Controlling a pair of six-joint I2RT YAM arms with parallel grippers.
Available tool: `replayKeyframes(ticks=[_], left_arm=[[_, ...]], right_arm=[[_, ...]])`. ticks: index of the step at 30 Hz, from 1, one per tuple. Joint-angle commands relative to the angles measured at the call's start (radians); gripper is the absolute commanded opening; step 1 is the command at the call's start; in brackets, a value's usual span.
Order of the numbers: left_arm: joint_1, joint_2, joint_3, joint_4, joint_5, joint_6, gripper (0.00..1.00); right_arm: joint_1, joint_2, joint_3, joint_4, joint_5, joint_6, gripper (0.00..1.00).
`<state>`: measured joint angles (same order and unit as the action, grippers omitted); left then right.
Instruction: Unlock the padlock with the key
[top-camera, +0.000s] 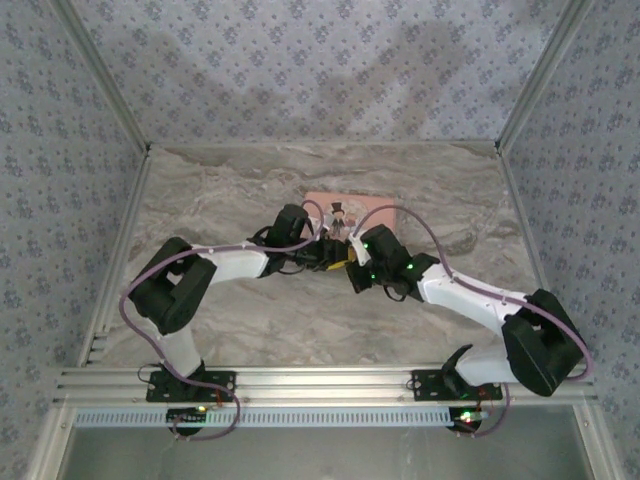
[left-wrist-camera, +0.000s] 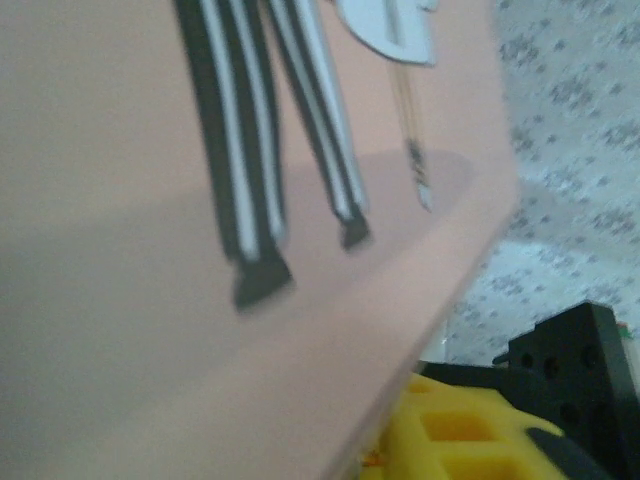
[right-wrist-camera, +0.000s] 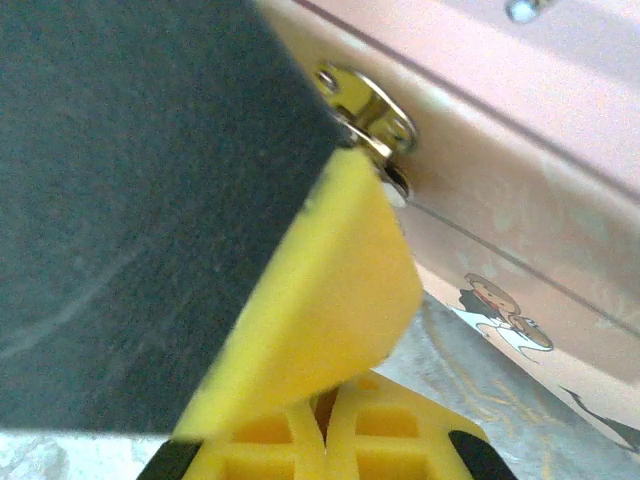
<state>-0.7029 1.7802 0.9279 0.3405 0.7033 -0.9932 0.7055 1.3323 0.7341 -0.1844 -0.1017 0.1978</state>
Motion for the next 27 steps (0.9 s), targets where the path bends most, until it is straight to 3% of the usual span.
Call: replayKeyframes(ticks=[1,12,20,23,27], left_arm=[[-0.002,-0.037,-0.016,-0.042,-0.012,-0.004,0.36],[-0.001,-0.064,-0.084,-0.053,-0.085,-0.006,0.46],[0.005,-0.097,-0.093,-0.103,-0.138,-0.009,0.45],[0.009,-0.105,-0.088,-0.13,-0.146,0.002,0.4],[0.008,-0.095,-0.083,-0.129,-0.13,0.001,0.27]], right_arm=[[0.003,0.033,-0.043,0.074,-0.063,0.044,0.0],[-0.005,0.134,-0.079,0.139,-0.091,0.056,0.0],[-0.012,0.172,-0.077,0.146,-0.13,0.057,0.0],[-0.009,0.17,-0.082,0.157,-0.132,0.062,0.0],[-0.006,0.156,-0.084,0.161,-0.113,0.067,0.0]])
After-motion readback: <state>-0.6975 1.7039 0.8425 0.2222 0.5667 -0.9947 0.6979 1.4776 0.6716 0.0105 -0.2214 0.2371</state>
